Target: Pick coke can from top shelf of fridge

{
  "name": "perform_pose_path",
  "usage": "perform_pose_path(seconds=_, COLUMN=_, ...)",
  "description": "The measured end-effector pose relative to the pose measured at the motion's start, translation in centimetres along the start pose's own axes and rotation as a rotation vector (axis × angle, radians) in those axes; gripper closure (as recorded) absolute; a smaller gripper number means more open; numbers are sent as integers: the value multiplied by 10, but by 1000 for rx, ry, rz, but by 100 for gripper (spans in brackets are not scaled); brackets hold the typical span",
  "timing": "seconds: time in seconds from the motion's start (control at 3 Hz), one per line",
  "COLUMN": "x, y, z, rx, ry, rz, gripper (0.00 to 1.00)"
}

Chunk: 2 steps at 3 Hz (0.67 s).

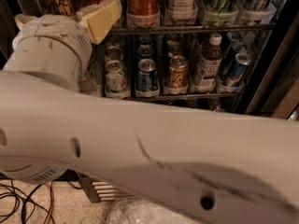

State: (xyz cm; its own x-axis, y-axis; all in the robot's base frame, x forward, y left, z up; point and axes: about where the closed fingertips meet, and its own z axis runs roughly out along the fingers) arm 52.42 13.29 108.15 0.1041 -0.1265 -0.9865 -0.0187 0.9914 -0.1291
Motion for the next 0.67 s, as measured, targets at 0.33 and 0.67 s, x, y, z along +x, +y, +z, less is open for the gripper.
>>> perform_pose_path(seconds=0.33, x=9, y=-2, z=8, rx=31, ry=2, rz=5, gripper=9)
perform_pose_path(seconds=0.67, x=18, y=-10, z=18, rx=67, ry=4, rz=3, gripper=14)
